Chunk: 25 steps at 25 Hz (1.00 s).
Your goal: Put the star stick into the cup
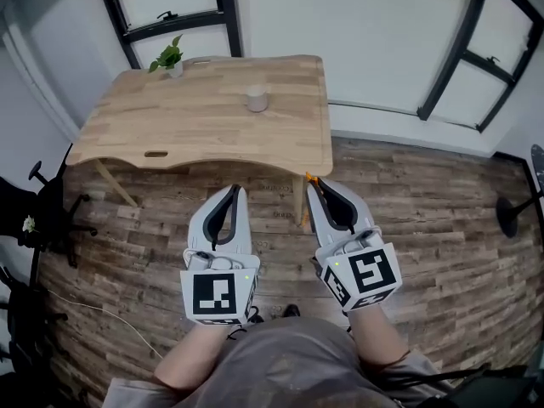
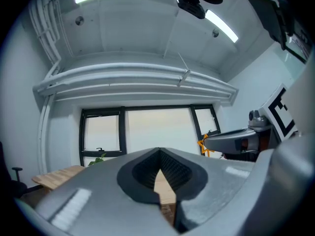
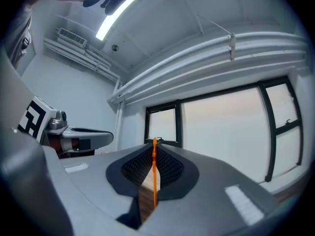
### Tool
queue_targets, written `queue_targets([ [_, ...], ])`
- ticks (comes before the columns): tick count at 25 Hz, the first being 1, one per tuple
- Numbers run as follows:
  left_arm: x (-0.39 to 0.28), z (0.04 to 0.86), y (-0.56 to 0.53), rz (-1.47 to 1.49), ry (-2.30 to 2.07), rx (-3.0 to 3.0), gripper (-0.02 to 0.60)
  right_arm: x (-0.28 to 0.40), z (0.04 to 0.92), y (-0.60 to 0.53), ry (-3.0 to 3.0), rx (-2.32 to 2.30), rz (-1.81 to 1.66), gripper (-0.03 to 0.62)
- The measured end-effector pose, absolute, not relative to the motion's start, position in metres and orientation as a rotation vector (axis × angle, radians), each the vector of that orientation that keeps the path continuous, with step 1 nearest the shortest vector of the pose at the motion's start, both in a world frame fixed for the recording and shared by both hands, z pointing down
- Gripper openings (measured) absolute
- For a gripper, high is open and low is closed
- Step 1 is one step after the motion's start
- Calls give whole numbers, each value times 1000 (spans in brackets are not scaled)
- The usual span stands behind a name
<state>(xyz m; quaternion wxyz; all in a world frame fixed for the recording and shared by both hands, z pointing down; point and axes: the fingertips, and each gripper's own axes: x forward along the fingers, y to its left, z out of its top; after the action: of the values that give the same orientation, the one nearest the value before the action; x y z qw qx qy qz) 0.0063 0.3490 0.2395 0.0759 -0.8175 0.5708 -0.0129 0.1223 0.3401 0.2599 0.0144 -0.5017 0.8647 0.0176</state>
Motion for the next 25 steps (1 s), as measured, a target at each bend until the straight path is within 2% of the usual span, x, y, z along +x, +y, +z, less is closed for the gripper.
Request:
queue_targets([
  [12, 9, 253, 308, -102, 1782, -2425, 0, 130, 273, 295, 2706, -1495, -37, 46],
  [25, -32, 271, 170, -97, 1727, -2499, 0, 83, 290, 162, 2713, -1549, -93, 46],
])
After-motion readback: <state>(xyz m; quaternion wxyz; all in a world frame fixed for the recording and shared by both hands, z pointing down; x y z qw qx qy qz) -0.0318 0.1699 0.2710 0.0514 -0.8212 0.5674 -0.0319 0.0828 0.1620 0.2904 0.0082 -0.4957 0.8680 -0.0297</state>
